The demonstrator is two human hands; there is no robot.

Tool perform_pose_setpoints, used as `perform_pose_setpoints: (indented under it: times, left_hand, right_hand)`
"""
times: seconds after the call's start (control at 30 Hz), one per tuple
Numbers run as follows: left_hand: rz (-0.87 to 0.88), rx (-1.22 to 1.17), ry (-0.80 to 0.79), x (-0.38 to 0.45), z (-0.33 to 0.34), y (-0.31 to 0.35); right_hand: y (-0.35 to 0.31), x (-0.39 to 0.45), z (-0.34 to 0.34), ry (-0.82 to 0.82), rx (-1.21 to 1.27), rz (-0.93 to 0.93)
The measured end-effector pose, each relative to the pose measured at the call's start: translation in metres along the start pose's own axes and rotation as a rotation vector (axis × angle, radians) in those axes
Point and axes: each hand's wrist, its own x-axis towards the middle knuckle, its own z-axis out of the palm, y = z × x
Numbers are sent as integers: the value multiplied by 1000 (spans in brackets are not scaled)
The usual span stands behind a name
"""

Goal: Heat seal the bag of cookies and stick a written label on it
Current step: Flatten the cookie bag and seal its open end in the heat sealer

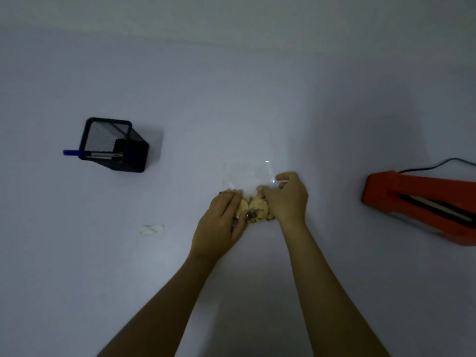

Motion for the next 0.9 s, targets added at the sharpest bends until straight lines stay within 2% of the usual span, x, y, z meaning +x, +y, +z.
perform_pose_setpoints:
  times: [0.23, 0.33, 0.43, 0.53, 0.77, 0.9]
  left_hand:
    - [-51, -165, 38, 2, -8, 1]
    - [-257, -307, 160, 10, -12, 15]
    - [-520, -477, 228, 22, -15, 31]
    - [-590, -618, 100, 31, -15, 47]
    - [-477, -804, -215, 31, -6, 117]
    - [-479, -867, -278, 34, 9, 166]
  right_hand:
    - [2, -2, -3, -70, 304, 130]
    - [7, -13, -12, -182, 532, 178]
    - [19, -27, -30, -236, 634, 222]
    - [38, -40, -57, -243, 710, 249]
    - [87, -62, -143, -179, 865, 243]
    - [114, -64, -189, -131, 920, 234]
